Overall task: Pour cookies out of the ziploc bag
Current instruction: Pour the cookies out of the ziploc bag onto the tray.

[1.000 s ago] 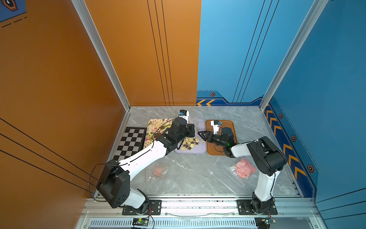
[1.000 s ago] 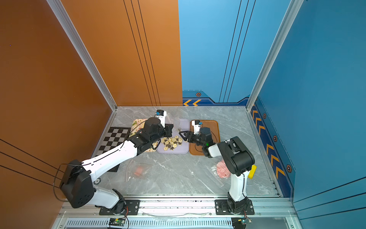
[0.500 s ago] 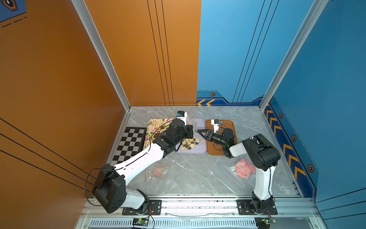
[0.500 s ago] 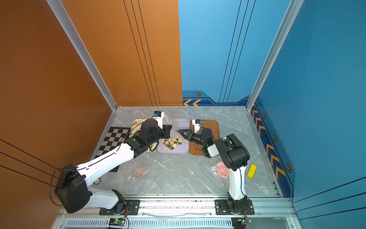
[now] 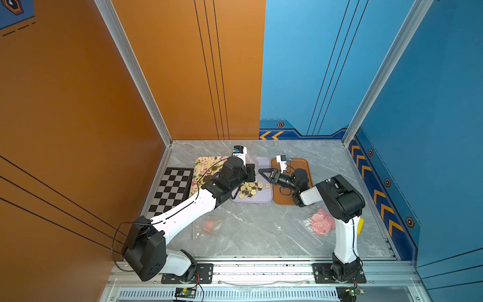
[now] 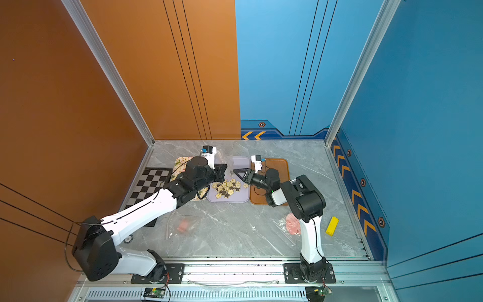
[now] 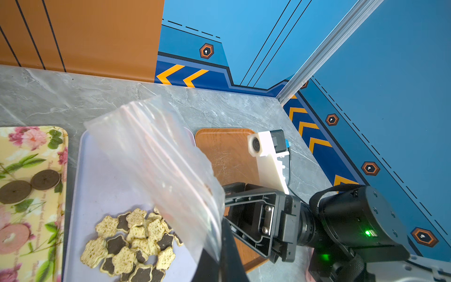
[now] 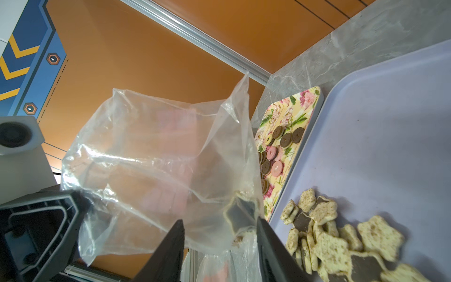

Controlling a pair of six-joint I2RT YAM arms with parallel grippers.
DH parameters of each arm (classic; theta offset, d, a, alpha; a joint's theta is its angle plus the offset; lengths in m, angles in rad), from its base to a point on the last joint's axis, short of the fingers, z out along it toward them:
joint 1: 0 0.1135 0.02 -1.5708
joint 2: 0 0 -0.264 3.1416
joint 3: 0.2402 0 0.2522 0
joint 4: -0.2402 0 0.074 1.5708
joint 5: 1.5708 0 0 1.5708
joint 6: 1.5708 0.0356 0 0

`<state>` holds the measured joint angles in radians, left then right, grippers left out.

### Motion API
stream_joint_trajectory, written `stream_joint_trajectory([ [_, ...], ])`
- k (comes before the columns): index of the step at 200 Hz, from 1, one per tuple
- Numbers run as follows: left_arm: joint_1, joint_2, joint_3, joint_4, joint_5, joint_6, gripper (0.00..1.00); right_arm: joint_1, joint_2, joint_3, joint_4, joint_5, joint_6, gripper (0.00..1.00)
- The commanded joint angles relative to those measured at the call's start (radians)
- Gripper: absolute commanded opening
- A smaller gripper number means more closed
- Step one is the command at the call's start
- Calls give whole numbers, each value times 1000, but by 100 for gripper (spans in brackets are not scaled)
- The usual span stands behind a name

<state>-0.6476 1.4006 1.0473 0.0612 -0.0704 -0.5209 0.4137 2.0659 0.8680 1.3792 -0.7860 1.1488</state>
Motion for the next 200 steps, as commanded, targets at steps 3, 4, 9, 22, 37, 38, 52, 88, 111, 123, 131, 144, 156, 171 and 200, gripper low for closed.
stream_joint_trajectory([
  [3,2,-7,-10,29,3,-5,0,8,27,25,39,-34,18,49],
  [4,2,-7,-10,29,3,-5,0,8,29,24,39,-34,19,49],
  [9,3,-7,-10,32,3,-4,0,8,34,27,39,-37,22,49],
  [22,5,-10,-10,35,2,-5,0,9,37,29,39,-38,23,49],
  [37,9,-18,-10,41,2,-5,0,7,44,29,40,-35,24,49],
  [38,9,-18,-10,41,1,-5,0,7,45,29,39,-35,24,49],
  [52,14,-27,-10,43,1,-5,0,-1,55,30,39,-30,32,49],
  [88,20,-41,-54,77,18,17,0,12,46,40,39,-55,23,50],
  [111,40,-60,-126,183,61,21,0,14,36,37,39,-52,36,51],
  [123,57,-70,-170,247,92,-2,0,16,34,37,40,-52,34,51],
  [131,69,-76,-197,292,115,-20,0,16,35,38,39,-51,35,51],
  [144,81,-82,-230,349,141,-45,0,16,35,40,39,-56,38,50],
  [156,86,-89,-255,392,155,-59,0,17,34,41,39,-57,40,50],
  [171,93,-99,-280,440,158,-74,0,19,31,40,40,-56,40,50],
  [200,110,-123,-317,518,144,-106,0,14,34,38,38,-49,42,51],
])
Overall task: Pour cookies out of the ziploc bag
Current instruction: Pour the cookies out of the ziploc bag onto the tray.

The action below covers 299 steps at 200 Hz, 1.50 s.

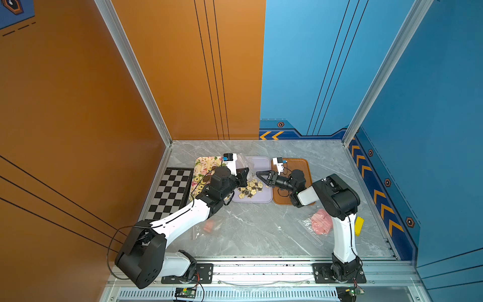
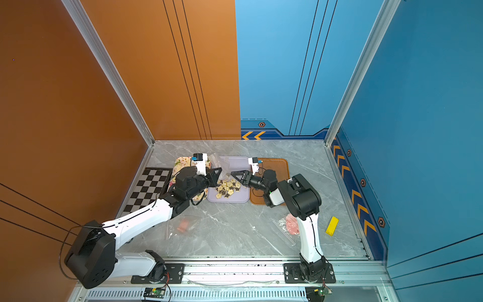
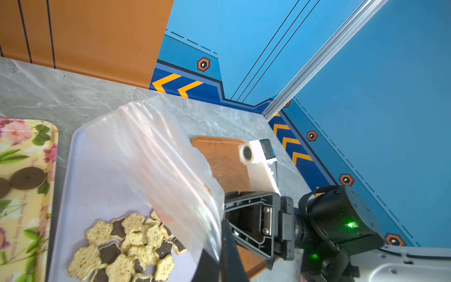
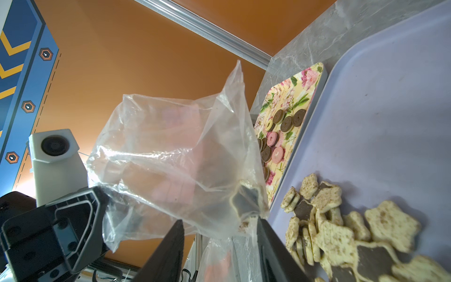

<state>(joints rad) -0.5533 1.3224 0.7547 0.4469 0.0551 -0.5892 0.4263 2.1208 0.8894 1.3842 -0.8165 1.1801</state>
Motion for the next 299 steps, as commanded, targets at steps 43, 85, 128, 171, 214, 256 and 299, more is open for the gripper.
stream_joint_trajectory([
  [43,34,-40,-46,189,27,-95,0,1,-36,8,35,-22,4,51],
  [85,26,0,-91,286,40,-154,0,0,-75,-4,34,-13,-9,52],
  [128,-2,49,-127,417,21,-206,0,0,-72,-4,35,-10,-3,52],
  [171,-19,89,-120,499,-3,-214,0,0,-75,-4,35,-13,2,51],
  [214,-8,62,-114,500,-19,-203,0,-12,-87,-18,35,2,4,51],
  [256,-20,63,-116,531,-5,-205,0,-12,-94,-22,36,0,-5,52],
  [299,-18,124,-142,672,12,-252,0,-4,-116,-29,36,-5,-16,54],
])
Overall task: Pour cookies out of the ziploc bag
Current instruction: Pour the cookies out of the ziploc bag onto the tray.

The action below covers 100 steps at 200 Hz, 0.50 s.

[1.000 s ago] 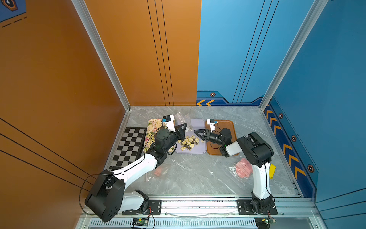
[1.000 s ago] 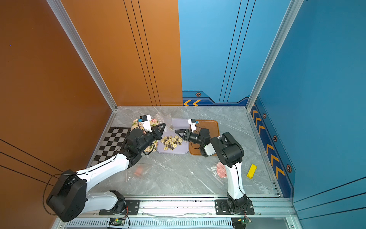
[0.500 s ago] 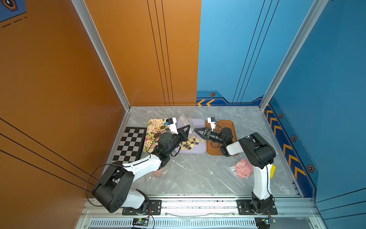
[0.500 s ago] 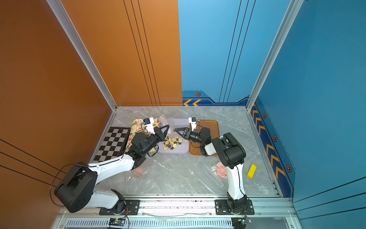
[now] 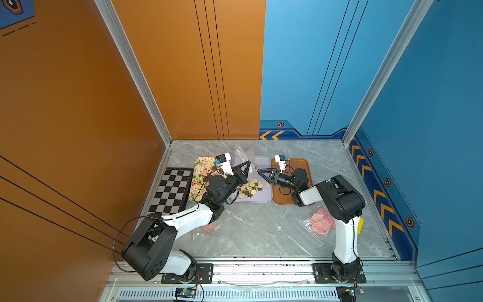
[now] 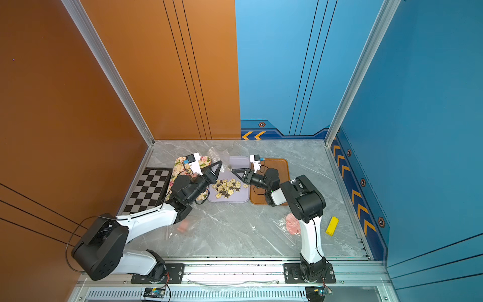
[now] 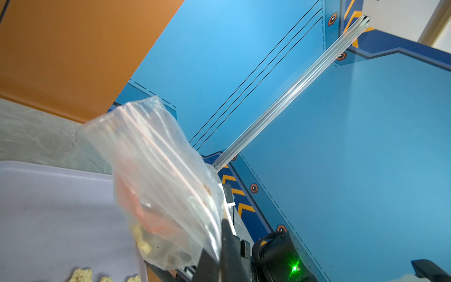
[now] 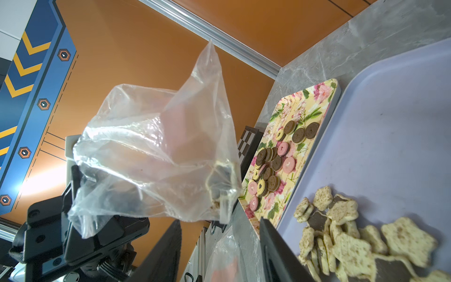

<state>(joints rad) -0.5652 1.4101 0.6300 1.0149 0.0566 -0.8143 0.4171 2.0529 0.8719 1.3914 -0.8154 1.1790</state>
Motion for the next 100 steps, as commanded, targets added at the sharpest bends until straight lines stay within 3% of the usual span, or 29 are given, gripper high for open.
stream_joint_trajectory([
  [1,-7,38,-18,107,12,-27,0,5,-48,-11,29,-6,-15,54],
  [51,-7,207,-41,393,-4,-172,0,6,-55,-15,28,16,-1,59],
  [100,-64,202,-55,394,-38,-195,0,-8,-37,-22,28,39,7,57],
])
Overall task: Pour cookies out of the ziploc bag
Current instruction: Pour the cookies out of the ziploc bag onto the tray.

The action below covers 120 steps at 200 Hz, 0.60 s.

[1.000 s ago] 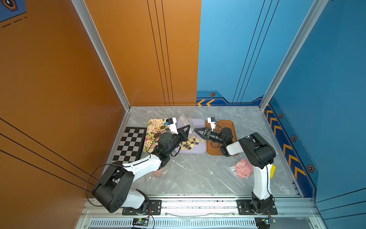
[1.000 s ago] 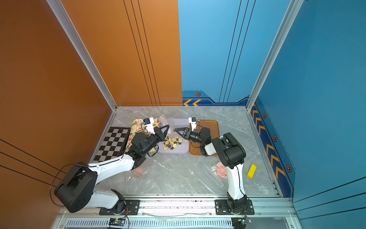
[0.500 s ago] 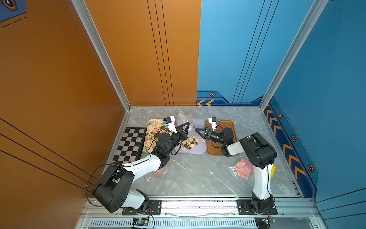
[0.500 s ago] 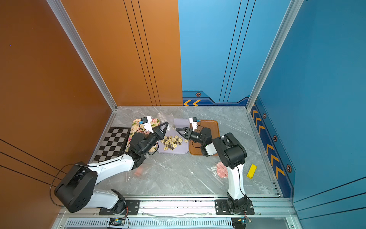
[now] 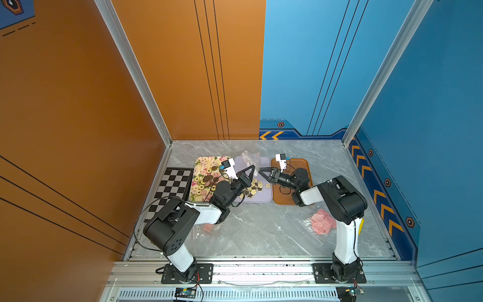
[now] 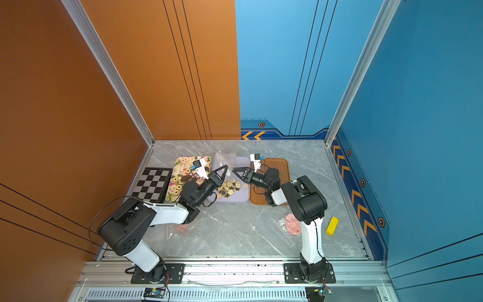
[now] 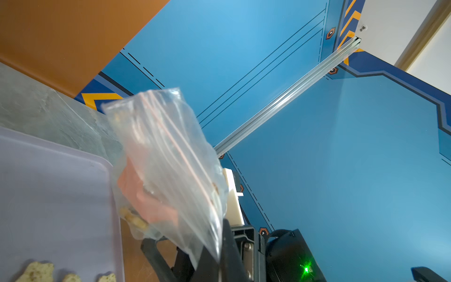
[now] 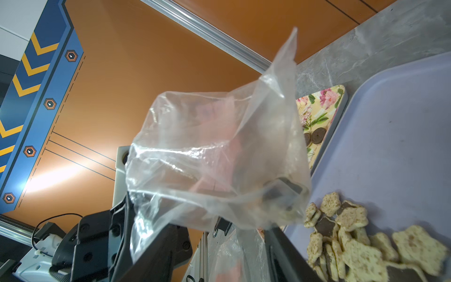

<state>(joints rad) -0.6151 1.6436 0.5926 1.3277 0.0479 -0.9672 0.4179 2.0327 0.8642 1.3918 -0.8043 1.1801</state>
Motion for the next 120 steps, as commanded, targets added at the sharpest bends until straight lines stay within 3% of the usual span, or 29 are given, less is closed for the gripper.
stream_joint_trajectory([
  [1,-14,-32,-18,81,-29,-43,0,-8,-16,-14,27,27,6,57],
  [11,-15,-45,-26,82,-28,-44,0,-8,-16,-15,27,28,6,54],
  [30,-15,-65,-46,81,-38,-37,0,-9,-16,-14,27,29,5,39],
  [68,-6,-68,-62,82,-34,-46,0,-18,-21,-25,28,38,2,0],
  [120,64,-128,-174,80,-3,-60,0,-34,-46,-62,27,73,-23,0],
])
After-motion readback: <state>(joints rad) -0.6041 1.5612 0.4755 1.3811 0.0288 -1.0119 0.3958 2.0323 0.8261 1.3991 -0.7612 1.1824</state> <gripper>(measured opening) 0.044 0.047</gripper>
